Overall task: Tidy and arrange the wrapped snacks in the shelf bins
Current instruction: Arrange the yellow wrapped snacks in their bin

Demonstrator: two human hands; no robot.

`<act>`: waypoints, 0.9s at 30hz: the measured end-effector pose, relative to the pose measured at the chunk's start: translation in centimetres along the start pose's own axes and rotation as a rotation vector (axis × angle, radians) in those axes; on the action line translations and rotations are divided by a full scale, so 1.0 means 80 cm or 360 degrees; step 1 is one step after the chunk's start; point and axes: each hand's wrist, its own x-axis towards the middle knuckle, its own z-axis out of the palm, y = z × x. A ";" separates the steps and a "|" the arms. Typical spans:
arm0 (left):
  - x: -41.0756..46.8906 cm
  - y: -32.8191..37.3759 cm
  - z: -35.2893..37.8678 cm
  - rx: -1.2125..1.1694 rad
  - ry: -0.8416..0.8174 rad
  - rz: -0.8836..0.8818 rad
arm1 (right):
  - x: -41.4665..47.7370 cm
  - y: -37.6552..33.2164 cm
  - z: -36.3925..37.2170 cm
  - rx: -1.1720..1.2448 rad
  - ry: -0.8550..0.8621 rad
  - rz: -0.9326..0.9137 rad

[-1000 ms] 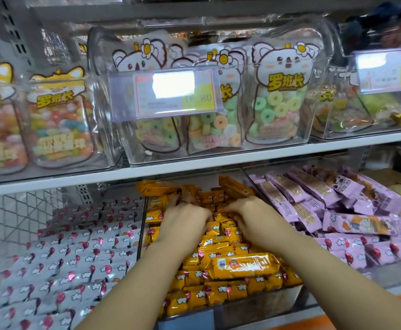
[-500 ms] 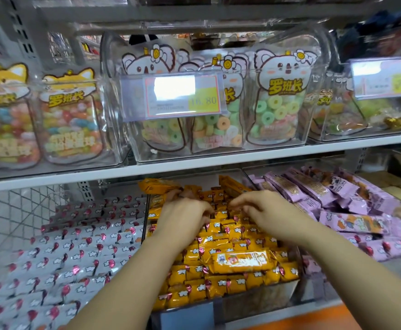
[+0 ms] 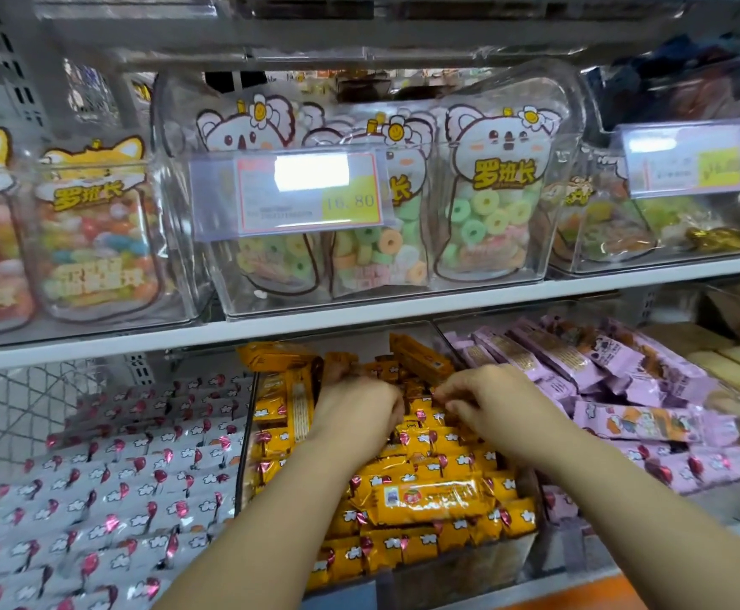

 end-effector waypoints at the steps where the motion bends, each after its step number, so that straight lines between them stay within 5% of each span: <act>1: -0.001 -0.001 -0.001 0.0015 0.0029 -0.0002 | 0.003 0.001 0.000 0.0019 0.0017 0.0003; 9: -0.001 -0.025 -0.026 -0.0538 0.0373 -0.0235 | 0.019 -0.002 0.005 0.0368 -0.0009 0.0018; 19: -0.007 -0.031 -0.038 -0.1231 0.0461 -0.0621 | 0.016 -0.008 0.006 0.0517 0.0099 0.0027; 27: -0.019 -0.017 -0.011 -0.0249 -0.0011 -0.0210 | 0.013 -0.007 -0.005 0.0689 0.0527 0.0098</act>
